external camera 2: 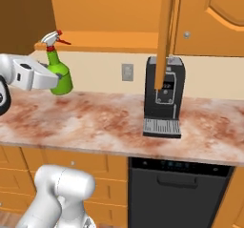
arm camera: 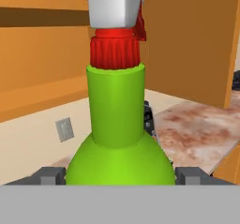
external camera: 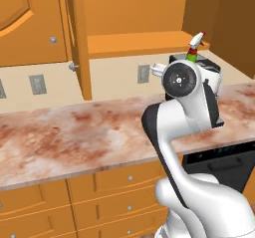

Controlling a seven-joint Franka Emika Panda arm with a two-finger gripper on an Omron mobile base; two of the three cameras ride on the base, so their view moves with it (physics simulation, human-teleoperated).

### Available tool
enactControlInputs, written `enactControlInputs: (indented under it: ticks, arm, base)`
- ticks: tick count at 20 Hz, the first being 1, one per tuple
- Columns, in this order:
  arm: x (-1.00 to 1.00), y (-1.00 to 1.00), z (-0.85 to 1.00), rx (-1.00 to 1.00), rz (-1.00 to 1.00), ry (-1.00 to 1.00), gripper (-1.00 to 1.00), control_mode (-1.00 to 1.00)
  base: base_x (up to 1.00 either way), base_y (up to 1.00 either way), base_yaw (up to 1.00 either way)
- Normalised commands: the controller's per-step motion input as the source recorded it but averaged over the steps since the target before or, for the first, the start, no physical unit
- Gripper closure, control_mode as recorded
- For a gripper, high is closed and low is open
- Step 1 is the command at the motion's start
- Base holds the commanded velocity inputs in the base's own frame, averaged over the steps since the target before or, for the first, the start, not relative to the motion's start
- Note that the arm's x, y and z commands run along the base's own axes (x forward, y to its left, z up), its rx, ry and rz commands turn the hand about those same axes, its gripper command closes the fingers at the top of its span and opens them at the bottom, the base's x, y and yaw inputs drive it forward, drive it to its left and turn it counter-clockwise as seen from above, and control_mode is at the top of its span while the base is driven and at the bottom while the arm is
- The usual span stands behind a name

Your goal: Move the cutting board and knife to the sink. Then move spray from the cabinet to the counter.

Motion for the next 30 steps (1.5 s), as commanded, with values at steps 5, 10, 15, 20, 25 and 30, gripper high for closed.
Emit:
enactControlInputs:
  ticks: [5, 10, 15, 20, 25, 30]
  arm:
    - [0.00, 0.00, 0.00, 0.00, 0.00, 0.00, 1.00, 1.00]
    - [0.00, 0.00, 0.00, 0.00, 0.00, 0.00, 1.00, 1.00]
    - [0.00, 0.00, 0.00, 0.00, 0.00, 0.00, 1.00, 1.00]
    - [0.00, 0.00, 0.00, 0.00, 0.00, 0.00, 1.00, 1.00]
    - [0.00, 0.00, 0.00, 0.00, 0.00, 0.00, 1.00, 1.00]
    - [0.00, 0.00, 0.00, 0.00, 0.00, 0.00, 1.00, 1.00]
  base:
    - [-0.46, 0.00, -0.30]
    - [-0.45, -0.02, -0.39]
    - [-0.26, -0.27, -0.53]
    - [-0.02, -0.68, -0.68]
    - [0.00, -0.87, -0.72]
    - [0.00, -0.73, -0.67]
